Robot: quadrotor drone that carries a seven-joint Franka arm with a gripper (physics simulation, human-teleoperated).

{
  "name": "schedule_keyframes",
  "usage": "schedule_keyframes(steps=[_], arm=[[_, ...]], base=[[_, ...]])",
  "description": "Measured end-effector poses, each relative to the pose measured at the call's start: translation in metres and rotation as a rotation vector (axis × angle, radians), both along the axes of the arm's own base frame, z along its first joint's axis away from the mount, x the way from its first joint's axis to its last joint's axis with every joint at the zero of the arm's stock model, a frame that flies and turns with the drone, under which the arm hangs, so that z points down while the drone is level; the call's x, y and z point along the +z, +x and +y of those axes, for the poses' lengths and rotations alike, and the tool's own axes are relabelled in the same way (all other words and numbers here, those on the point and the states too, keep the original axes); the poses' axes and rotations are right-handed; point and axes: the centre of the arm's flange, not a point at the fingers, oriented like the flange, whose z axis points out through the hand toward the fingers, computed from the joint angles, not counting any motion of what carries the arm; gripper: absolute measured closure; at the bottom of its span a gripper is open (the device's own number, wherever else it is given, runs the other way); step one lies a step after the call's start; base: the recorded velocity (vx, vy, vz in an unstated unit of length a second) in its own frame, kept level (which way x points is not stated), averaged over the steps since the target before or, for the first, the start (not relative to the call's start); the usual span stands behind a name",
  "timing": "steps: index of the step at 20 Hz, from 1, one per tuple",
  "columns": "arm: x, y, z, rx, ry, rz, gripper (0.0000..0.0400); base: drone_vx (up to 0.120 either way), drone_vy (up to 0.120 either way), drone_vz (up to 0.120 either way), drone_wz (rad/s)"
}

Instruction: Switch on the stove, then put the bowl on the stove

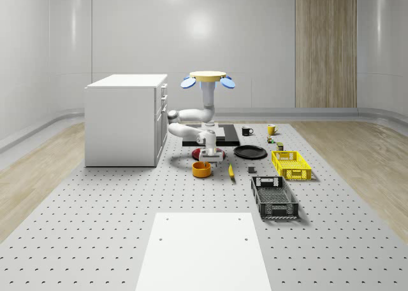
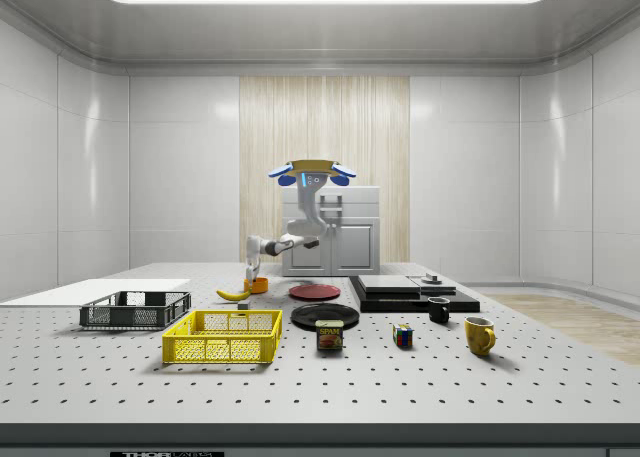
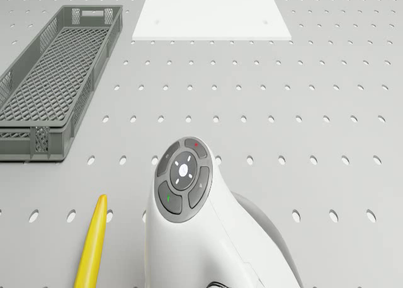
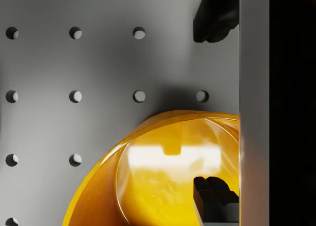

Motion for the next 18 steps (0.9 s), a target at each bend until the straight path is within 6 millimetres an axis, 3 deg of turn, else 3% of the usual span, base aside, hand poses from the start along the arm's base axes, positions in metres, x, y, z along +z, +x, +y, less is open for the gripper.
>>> schedule_keyframes(steps=[18], arm=[[0.018,0.002,0.003,0.0,0.0,0.0,0.0]], base=[[0.0,0.0,0.0,0.0]])
